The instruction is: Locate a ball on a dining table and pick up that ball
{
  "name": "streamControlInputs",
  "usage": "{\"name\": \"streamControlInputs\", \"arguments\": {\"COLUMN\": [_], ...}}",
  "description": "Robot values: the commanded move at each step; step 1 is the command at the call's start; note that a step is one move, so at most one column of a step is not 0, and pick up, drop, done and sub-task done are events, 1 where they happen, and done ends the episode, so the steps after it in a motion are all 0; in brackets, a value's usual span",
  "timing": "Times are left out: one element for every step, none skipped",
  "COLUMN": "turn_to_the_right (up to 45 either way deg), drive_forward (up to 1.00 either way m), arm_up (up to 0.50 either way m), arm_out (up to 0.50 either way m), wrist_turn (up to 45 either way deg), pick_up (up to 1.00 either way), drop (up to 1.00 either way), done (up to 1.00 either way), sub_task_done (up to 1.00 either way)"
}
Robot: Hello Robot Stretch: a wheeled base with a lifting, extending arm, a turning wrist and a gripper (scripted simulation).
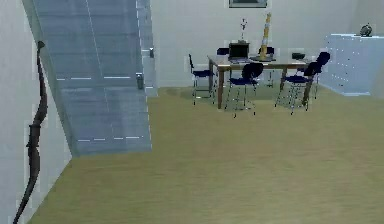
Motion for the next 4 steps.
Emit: {"name": "streamControlInputs", "arguments": {"turn_to_the_right": [0.0, 0.0, 0.0, 45.0], "drive_forward": [1.00, 1.00, 0.35, 0.00], "arm_up": [0.00, 0.00, 0.00, 0.00], "arm_out": [0.00, 0.00, 0.00, 0.00], "wrist_turn": [0.0, 0.0, 0.0, 0.0], "pick_up": [0.00, 0.00, 0.00, 0.00], "drop": [0.00, 0.00, 0.00, 0.00], "done": [0.00, 0.00, 0.00, 0.00], "sub_task_done": [0.00, 0.00, 0.00, 0.00]}}
